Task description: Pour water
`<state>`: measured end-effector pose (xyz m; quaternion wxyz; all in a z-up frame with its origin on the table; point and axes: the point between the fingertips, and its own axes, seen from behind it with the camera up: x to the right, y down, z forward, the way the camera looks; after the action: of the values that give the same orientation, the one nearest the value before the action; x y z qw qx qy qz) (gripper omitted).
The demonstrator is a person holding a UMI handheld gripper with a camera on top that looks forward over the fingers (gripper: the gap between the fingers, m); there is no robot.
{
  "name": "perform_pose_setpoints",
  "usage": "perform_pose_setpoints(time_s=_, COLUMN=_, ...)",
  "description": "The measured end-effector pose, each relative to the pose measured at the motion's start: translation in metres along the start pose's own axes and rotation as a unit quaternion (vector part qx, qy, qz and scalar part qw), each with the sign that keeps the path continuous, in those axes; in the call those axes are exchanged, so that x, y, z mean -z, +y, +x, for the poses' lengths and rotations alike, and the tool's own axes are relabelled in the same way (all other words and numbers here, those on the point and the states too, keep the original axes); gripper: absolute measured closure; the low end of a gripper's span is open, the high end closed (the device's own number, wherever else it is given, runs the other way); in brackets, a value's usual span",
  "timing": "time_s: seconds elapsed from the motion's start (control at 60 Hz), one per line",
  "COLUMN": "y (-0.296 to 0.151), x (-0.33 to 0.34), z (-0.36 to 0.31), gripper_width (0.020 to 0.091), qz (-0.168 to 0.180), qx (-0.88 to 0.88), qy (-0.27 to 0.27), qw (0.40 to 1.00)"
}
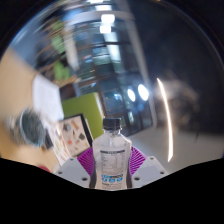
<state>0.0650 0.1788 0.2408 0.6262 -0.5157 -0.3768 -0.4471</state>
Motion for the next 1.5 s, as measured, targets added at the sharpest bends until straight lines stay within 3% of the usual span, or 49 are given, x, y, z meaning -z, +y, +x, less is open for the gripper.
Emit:
perform_pose_setpoints(time_s=0.083, y=0.021, x=0.007, z=-0.002, gripper_width=0.0694, qz=-0.002, qx=-0.263, qy=0.003, qw=0.965)
perform_pose_setpoints(time_s=0.2, y=0.044, x=0.008, z=-0.052, gripper_width=0.0696, qz=-0.015, qx=-0.511, qy=-0.051, qw=0.858)
perform_pose_setpoints(time_s=0.333, y=0.071, x=-0.012, z=-0.093, gripper_width=0.0696, qz=-0.031, qx=-0.603, qy=-0.069, qw=0.794)
perform_pose_setpoints(time_s=0.433, y=0.066, x=-0.004, z=-0.107, gripper_width=0.0696, qz=-0.034, qx=-0.642, qy=-0.100, qw=0.759)
perform_pose_setpoints(time_s=0.583, y=0.060, x=-0.010, z=-0.119, gripper_width=0.0678, qz=-0.022, qx=-0.591, qy=-0.107, qw=0.800)
perform_pose_setpoints(time_s=0.783, y=0.060, x=-0.002, z=-0.114, gripper_width=0.0635, qz=-0.025, qx=-0.599, qy=-0.098, qw=0.794)
perform_pose_setpoints(time_s=0.9, y=0.066, x=-0.011, z=-0.122, gripper_width=0.0521, qz=-0.045, qx=-0.590, qy=-0.102, qw=0.800)
perform_pose_setpoints(time_s=0.95, y=0.070, x=-0.009, z=-0.126, gripper_width=0.0418, qz=-0.064, qx=-0.574, qy=-0.112, qw=0.808)
perform_pose_setpoints(time_s=0.983, y=0.065, x=-0.006, z=-0.117, gripper_width=0.0282, qz=-0.065, qx=-0.572, qy=-0.116, qw=0.809)
perform_pose_setpoints(time_s=1.0, y=0.065, x=-0.006, z=-0.114, gripper_width=0.0249, qz=-0.065, qx=-0.571, qy=-0.115, qw=0.810)
perform_pose_setpoints(time_s=1.167, y=0.057, x=0.026, z=-0.085, gripper_width=0.0269, qz=-0.082, qx=-0.569, qy=-0.109, qw=0.811)
perform_pose_setpoints(time_s=1.3, y=0.035, x=0.107, z=-0.056, gripper_width=0.0265, qz=-0.099, qx=-0.571, qy=-0.121, qw=0.806)
perform_pose_setpoints(time_s=1.5, y=0.010, x=0.223, z=-0.026, gripper_width=0.0264, qz=-0.094, qx=-0.598, qy=-0.110, qw=0.788)
